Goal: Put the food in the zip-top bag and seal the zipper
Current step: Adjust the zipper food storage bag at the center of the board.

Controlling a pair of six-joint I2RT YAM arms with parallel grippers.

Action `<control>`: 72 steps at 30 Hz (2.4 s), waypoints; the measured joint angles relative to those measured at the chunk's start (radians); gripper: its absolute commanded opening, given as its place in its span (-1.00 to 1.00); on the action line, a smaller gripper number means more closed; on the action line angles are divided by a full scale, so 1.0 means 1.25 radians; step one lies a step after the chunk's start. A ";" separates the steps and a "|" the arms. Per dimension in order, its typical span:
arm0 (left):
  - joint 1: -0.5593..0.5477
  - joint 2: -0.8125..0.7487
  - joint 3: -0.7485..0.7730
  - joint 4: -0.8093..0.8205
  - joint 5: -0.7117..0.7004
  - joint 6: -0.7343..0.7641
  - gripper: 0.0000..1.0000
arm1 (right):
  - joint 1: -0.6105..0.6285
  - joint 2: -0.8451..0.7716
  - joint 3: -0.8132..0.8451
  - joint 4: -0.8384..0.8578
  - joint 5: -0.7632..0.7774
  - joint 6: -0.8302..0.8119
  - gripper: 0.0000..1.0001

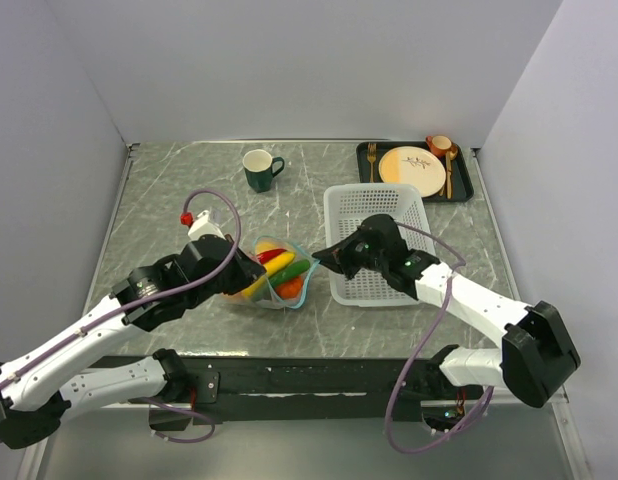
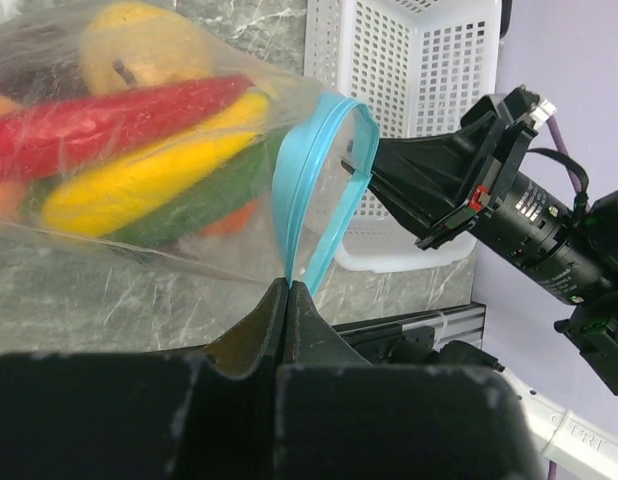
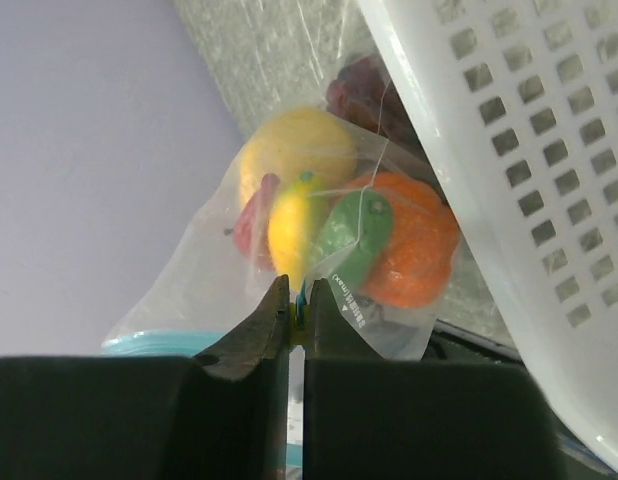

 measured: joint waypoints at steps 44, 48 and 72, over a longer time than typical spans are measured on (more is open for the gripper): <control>-0.034 0.009 -0.003 0.066 0.134 0.107 0.99 | -0.212 0.474 0.523 -0.103 -0.231 -0.603 -1.00; -0.004 -0.004 0.045 0.074 0.025 0.168 0.99 | -0.214 0.475 0.529 -0.110 -0.240 -0.657 -1.00; 0.372 0.454 -0.042 0.829 0.524 0.481 0.99 | -0.214 0.357 0.526 -0.121 -0.362 -0.817 -0.98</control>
